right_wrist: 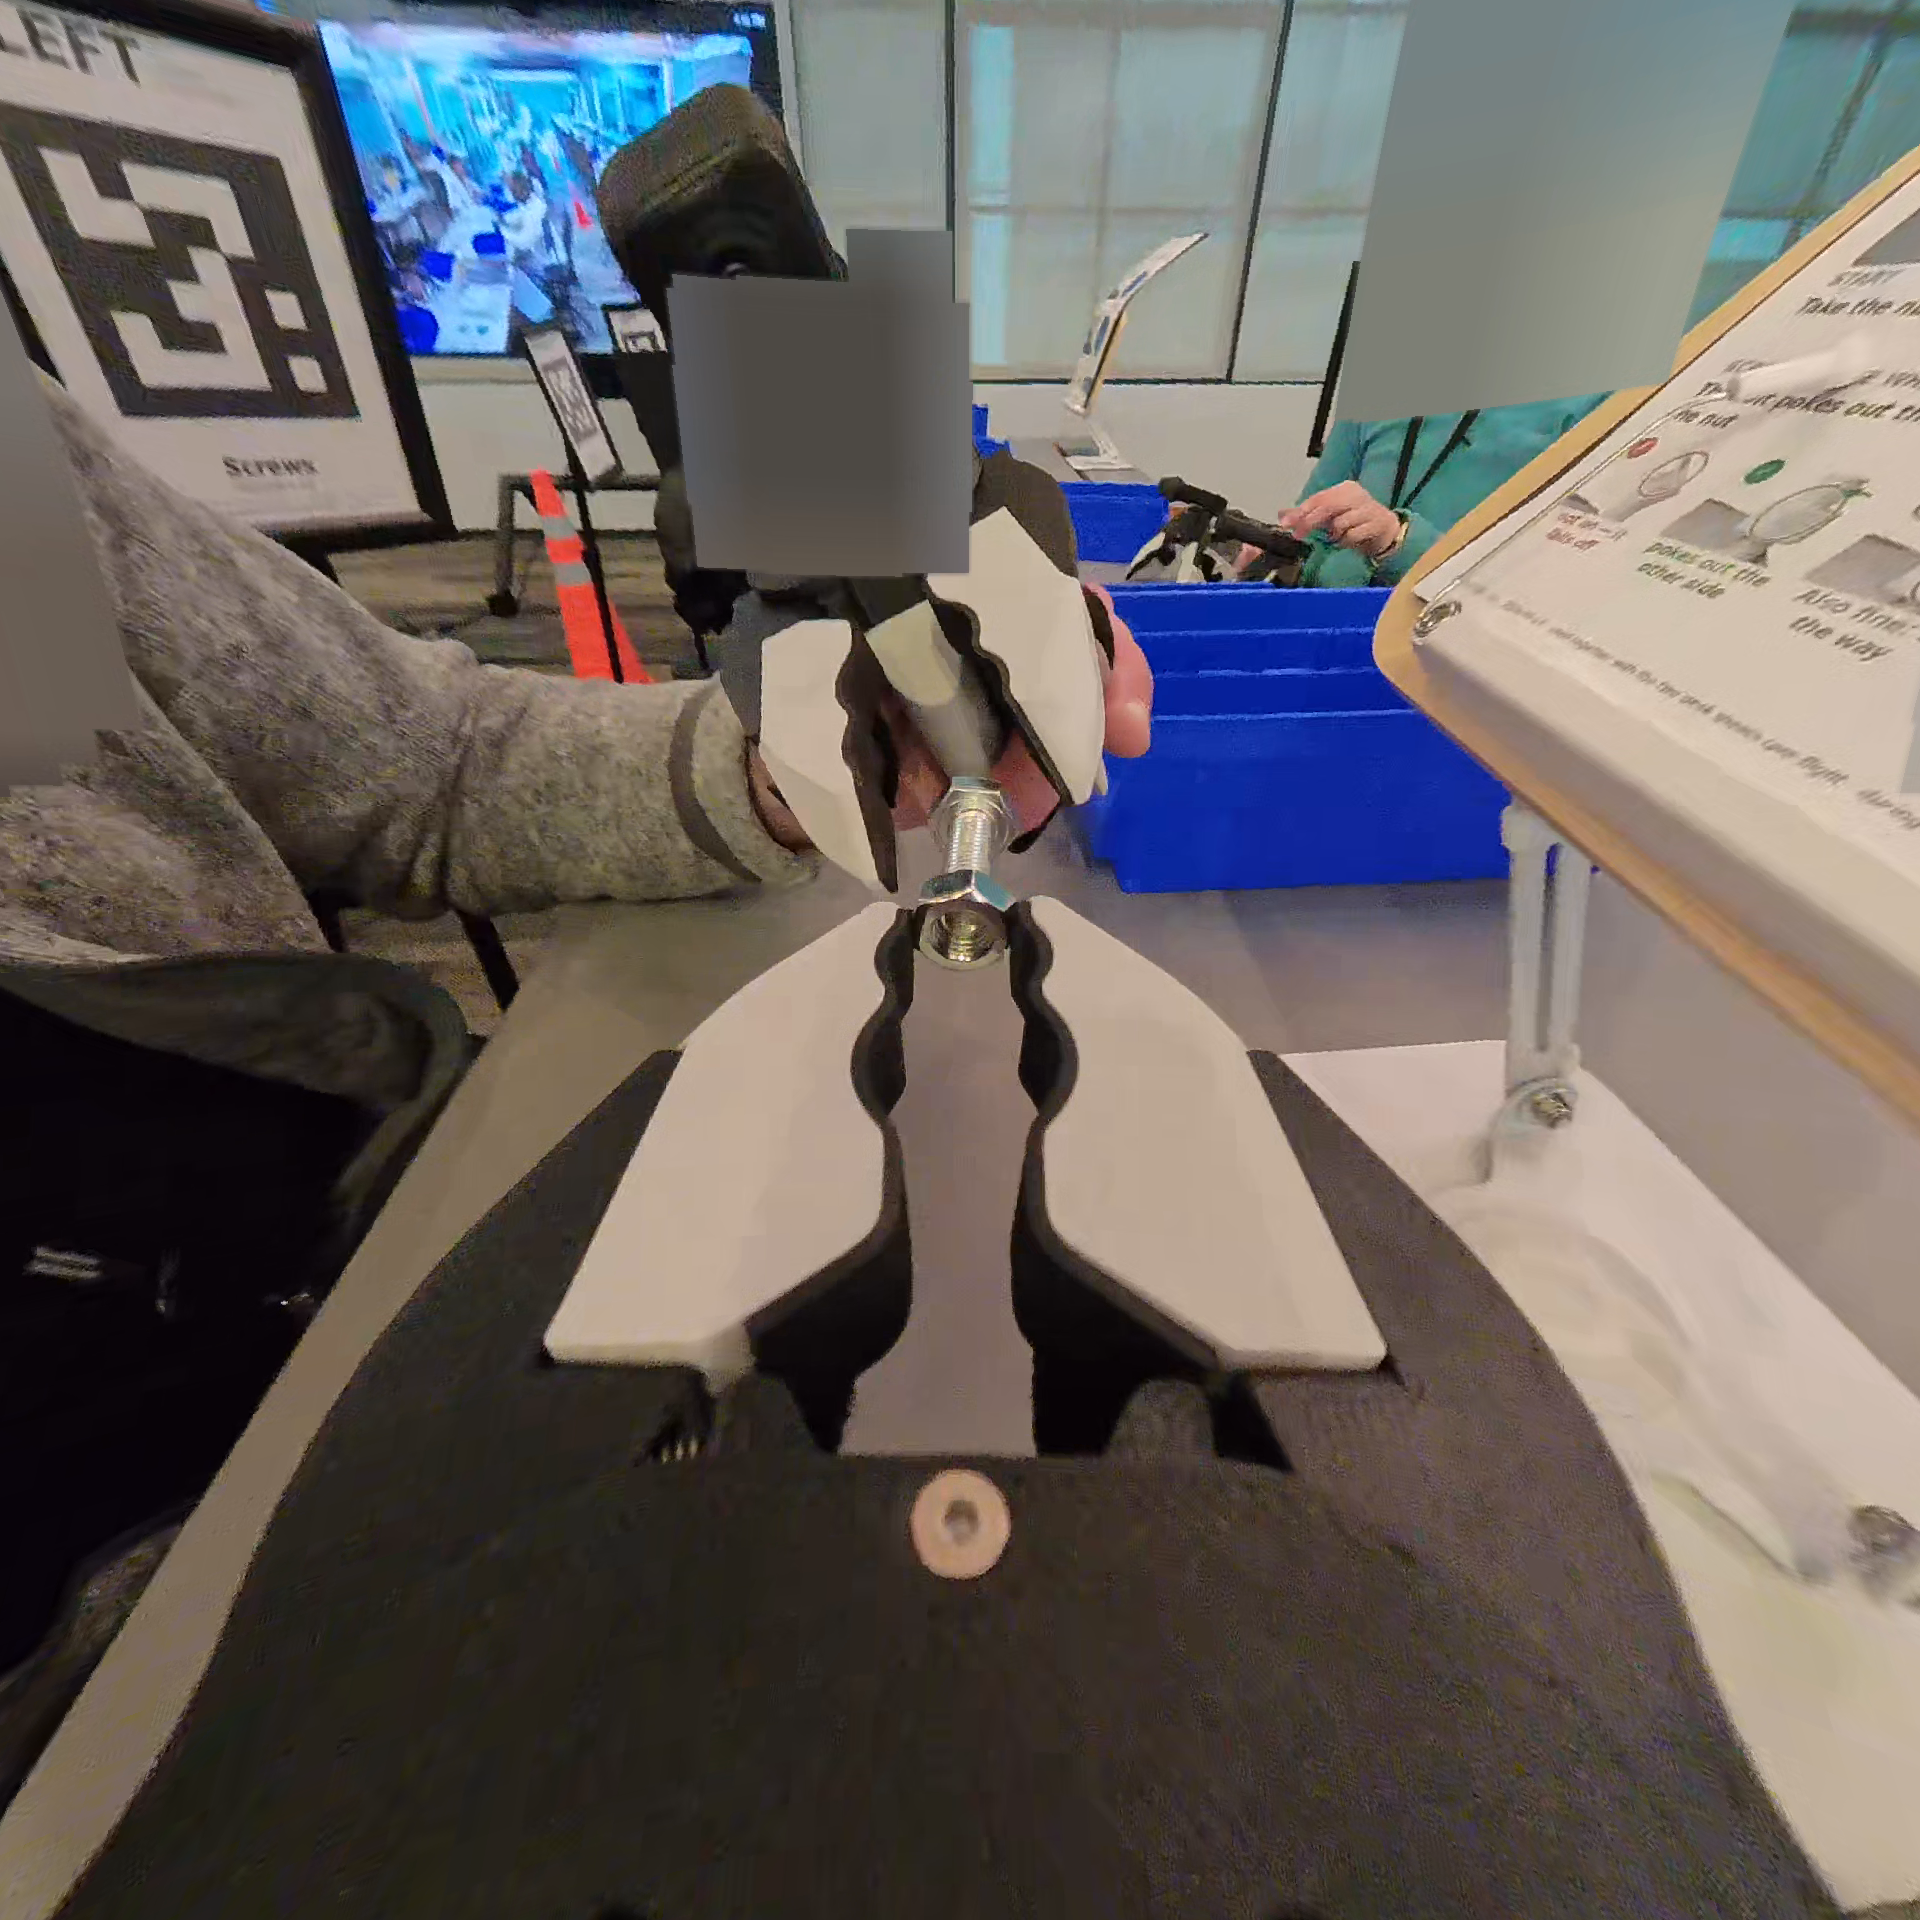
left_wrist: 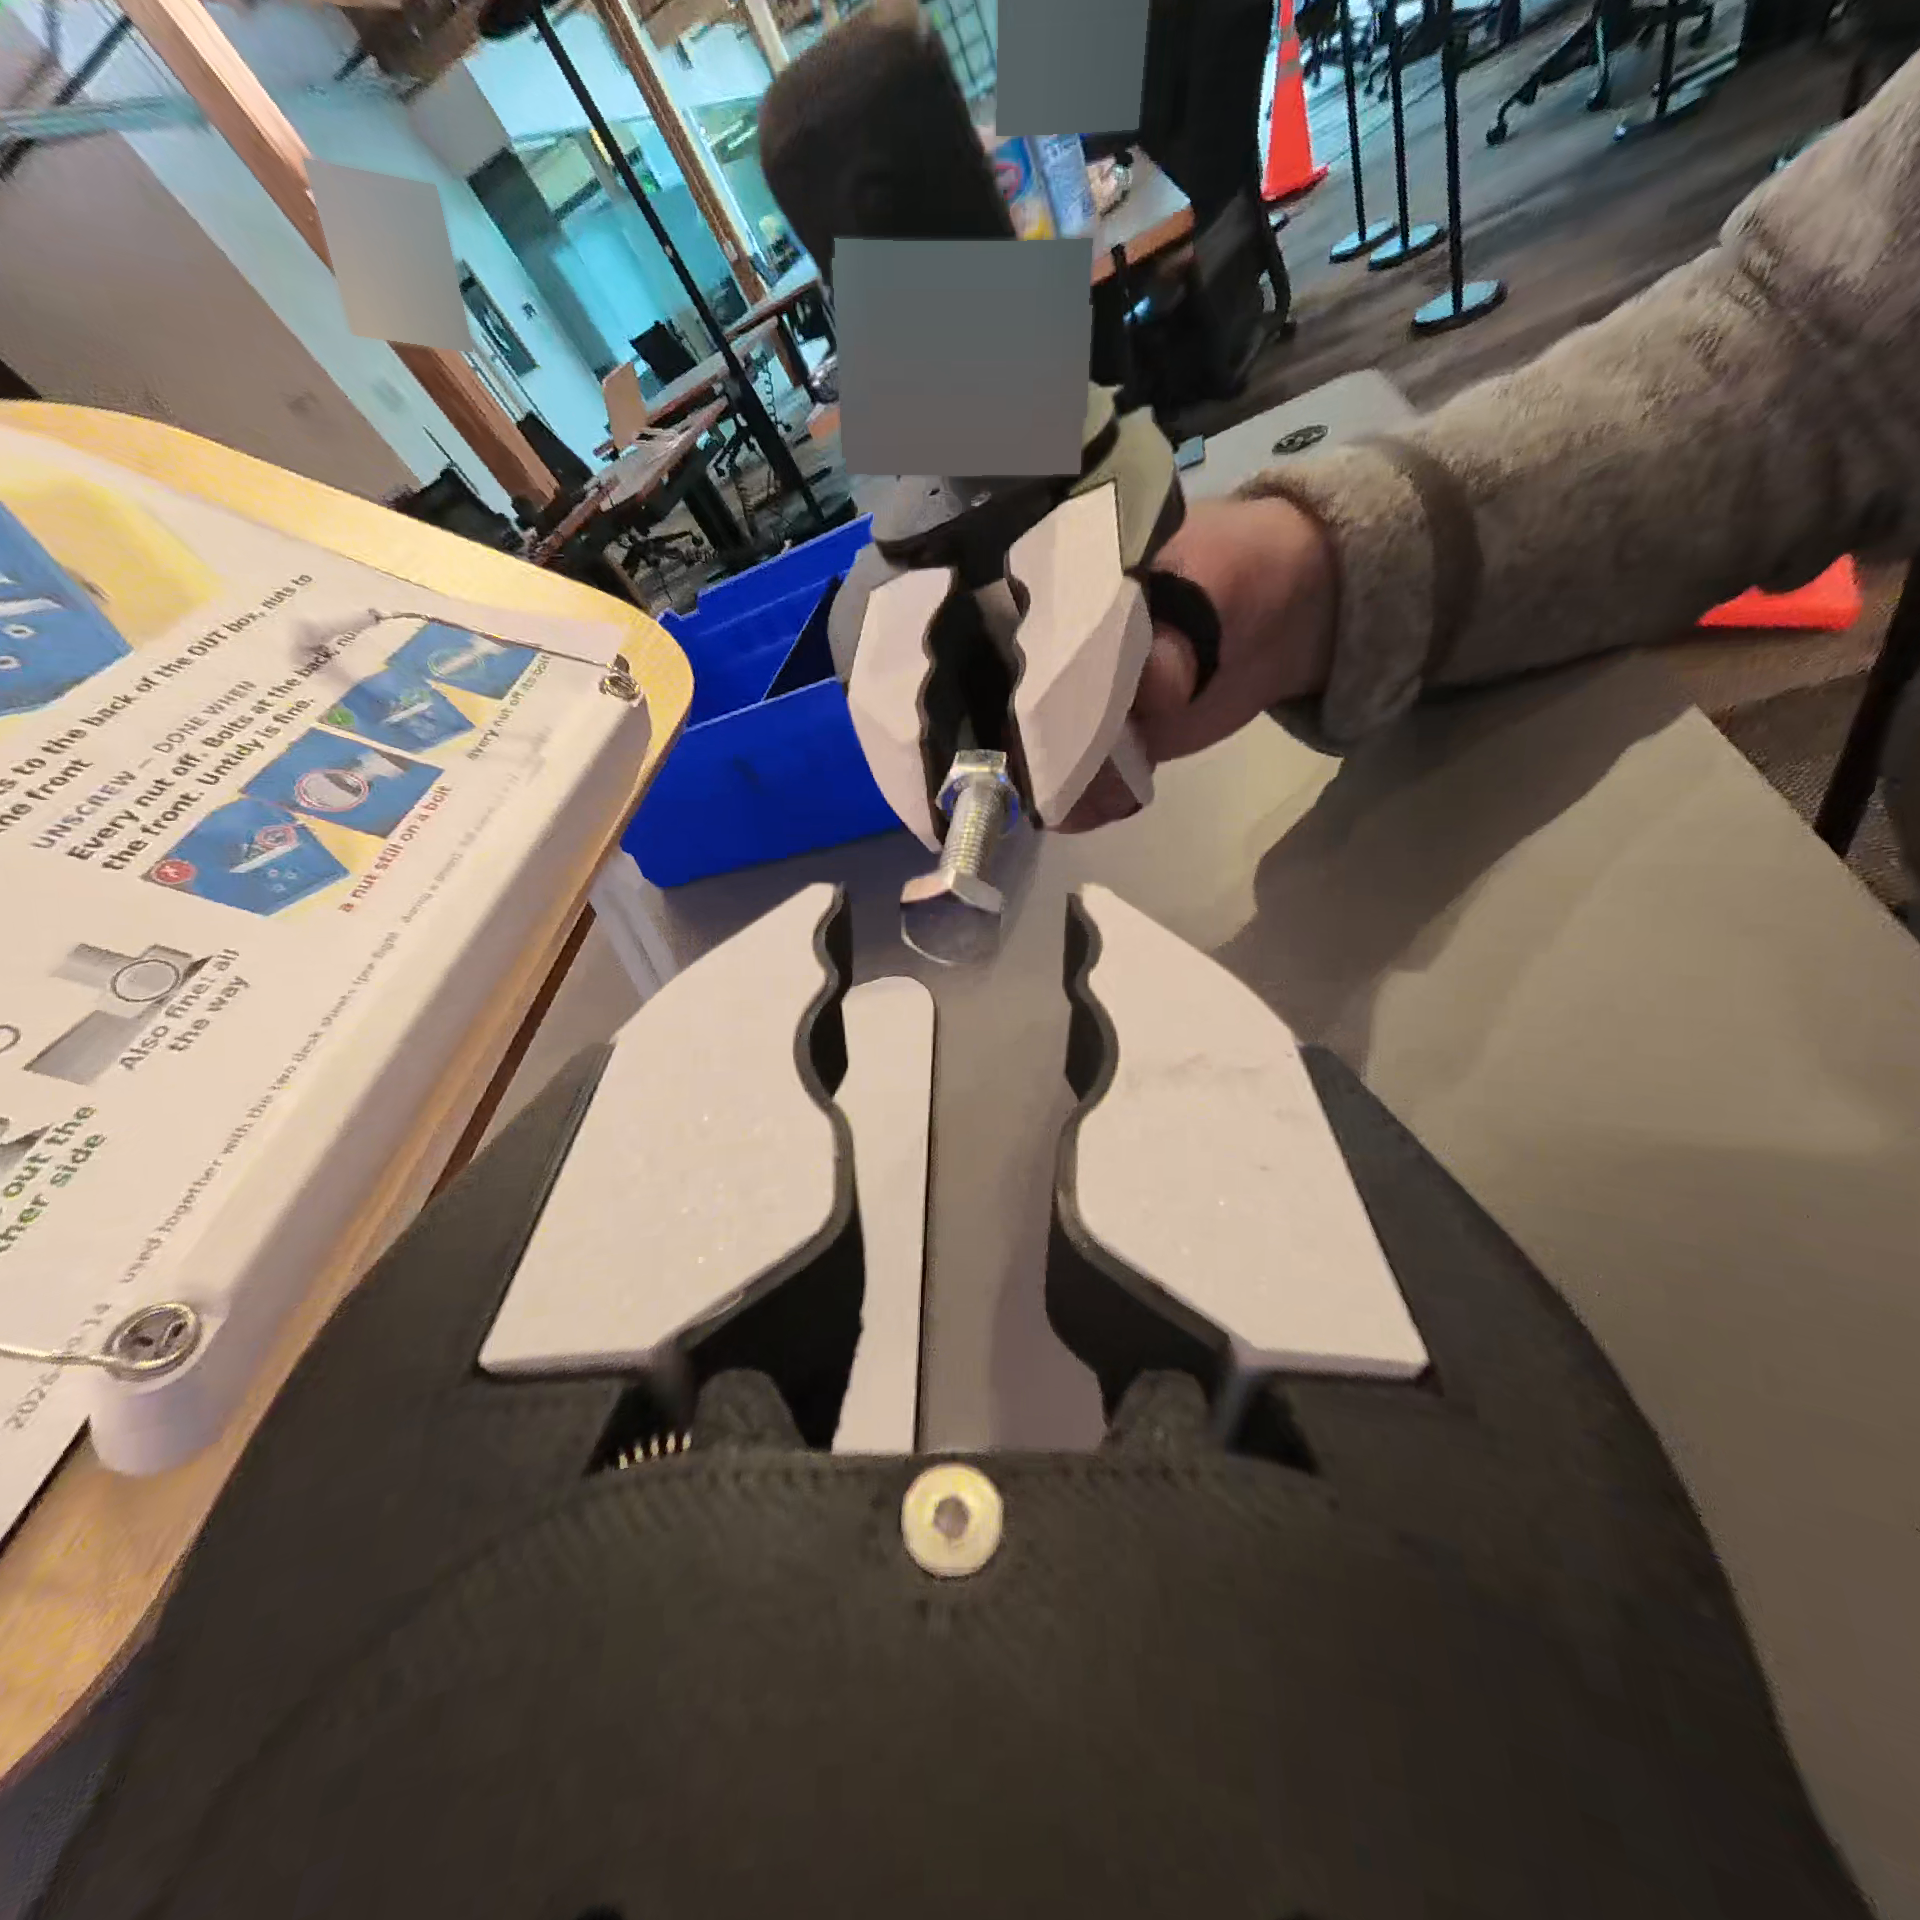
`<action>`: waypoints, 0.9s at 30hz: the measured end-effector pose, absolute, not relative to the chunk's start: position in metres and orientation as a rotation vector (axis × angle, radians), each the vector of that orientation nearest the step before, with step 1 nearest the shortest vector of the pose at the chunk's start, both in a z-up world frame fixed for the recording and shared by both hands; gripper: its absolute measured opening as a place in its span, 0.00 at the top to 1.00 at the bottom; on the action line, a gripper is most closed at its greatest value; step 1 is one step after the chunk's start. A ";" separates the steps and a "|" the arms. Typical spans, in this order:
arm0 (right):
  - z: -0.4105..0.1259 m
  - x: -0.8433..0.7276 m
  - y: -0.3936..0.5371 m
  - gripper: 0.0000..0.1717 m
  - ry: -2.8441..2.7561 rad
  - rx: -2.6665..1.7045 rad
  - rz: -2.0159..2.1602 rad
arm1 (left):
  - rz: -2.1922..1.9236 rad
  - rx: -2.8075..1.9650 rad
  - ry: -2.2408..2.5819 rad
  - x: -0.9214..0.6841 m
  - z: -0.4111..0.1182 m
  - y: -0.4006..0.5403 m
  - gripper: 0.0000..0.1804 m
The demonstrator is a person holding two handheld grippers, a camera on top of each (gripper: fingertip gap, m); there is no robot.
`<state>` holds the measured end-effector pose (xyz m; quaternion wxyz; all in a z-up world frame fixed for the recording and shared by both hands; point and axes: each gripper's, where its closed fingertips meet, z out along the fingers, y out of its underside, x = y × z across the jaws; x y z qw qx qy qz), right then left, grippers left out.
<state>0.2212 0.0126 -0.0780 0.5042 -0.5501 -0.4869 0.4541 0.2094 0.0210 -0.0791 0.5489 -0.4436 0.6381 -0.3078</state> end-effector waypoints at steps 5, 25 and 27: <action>-0.078 0.220 0.009 0.89 -1.142 -1.348 1.288 | -0.645 -0.987 1.529 0.210 -0.080 0.017 0.86; -0.086 0.212 0.007 0.90 -1.510 -0.900 -0.081 | -1.792 -1.468 1.357 0.200 -0.087 0.005 0.90; -0.088 0.213 0.008 0.90 -1.516 -0.894 -0.118 | -1.791 -1.460 1.348 0.201 -0.088 0.006 0.90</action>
